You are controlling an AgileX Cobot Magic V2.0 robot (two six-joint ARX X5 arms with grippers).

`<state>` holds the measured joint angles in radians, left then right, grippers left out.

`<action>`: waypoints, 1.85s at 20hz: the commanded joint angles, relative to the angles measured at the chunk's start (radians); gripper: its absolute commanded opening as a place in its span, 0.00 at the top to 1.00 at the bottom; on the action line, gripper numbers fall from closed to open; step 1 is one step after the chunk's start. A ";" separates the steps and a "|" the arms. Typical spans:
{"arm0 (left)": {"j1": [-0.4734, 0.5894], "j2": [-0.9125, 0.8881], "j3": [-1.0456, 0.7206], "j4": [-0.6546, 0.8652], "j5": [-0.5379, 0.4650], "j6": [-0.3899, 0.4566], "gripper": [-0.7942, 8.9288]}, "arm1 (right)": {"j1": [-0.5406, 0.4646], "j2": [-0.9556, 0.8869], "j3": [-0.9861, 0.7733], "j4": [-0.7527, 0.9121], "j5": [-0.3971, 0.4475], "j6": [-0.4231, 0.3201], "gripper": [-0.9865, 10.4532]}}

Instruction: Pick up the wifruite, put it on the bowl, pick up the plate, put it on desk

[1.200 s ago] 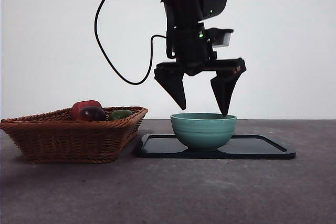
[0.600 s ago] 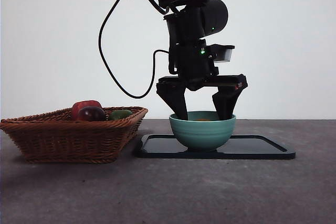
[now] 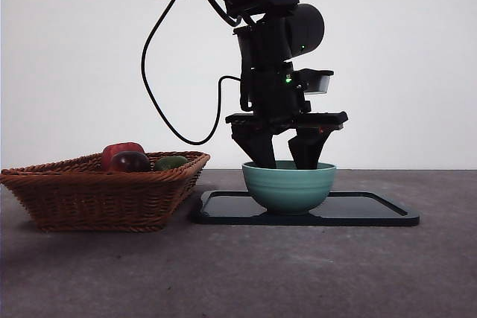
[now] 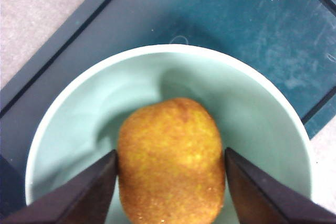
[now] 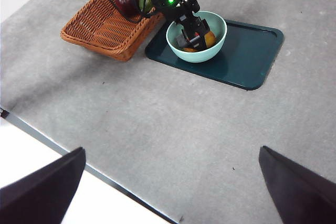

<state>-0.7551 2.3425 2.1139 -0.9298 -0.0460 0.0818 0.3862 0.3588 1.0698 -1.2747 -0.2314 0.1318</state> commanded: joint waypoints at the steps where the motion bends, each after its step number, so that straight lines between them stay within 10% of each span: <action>1: -0.005 0.033 0.026 0.006 0.005 0.007 0.61 | 0.005 0.003 0.007 0.004 0.004 0.007 0.38; 18: 0.003 -0.019 0.272 -0.297 0.005 -0.010 0.67 | 0.005 0.003 0.007 -0.013 0.005 0.008 0.38; 37: 0.136 -0.759 -0.053 -0.514 0.005 -0.097 0.67 | 0.005 0.003 0.007 -0.036 0.023 0.024 0.38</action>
<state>-0.6144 1.5703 2.0441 -1.4124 -0.0456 -0.0048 0.3862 0.3588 1.0698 -1.3193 -0.2092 0.1402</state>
